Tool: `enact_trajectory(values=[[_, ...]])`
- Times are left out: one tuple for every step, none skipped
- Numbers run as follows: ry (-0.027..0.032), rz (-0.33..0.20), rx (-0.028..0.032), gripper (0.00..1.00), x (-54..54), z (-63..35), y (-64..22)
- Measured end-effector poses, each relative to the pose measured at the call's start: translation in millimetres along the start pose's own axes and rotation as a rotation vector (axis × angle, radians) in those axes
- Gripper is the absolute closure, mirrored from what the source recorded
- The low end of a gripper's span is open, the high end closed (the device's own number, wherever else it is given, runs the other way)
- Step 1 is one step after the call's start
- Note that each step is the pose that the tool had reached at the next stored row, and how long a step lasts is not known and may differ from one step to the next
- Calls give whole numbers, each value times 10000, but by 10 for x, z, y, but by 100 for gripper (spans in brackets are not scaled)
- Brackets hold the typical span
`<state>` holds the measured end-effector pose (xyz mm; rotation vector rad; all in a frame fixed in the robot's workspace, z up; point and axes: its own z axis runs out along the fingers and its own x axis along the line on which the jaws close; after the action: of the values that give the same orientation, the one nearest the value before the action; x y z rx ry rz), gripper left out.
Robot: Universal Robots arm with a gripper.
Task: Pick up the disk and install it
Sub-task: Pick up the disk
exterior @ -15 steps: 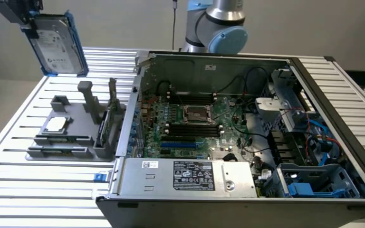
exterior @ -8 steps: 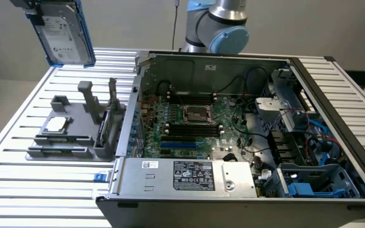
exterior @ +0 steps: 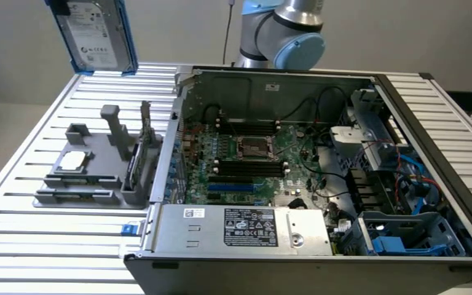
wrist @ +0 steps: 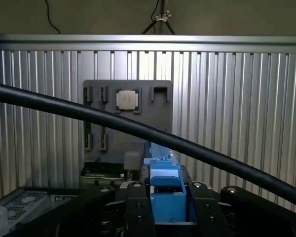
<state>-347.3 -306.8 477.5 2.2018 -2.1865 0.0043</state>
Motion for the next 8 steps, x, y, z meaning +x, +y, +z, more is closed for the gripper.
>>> enact_trajectory(values=[[-1,0,1,67,13,-25,-44],[-1,0,1,67,27,-47,-90],[-1,0,1,67,41,-65,-136],[-1,-1,1,67,53,-79,-180],[-1,1,0,67,64,-92,-225],[-1,0,-2,67,76,-103,-271],[-1,0,-3,67,88,-113,-317],[-1,-1,-5,67,98,-122,-359]])
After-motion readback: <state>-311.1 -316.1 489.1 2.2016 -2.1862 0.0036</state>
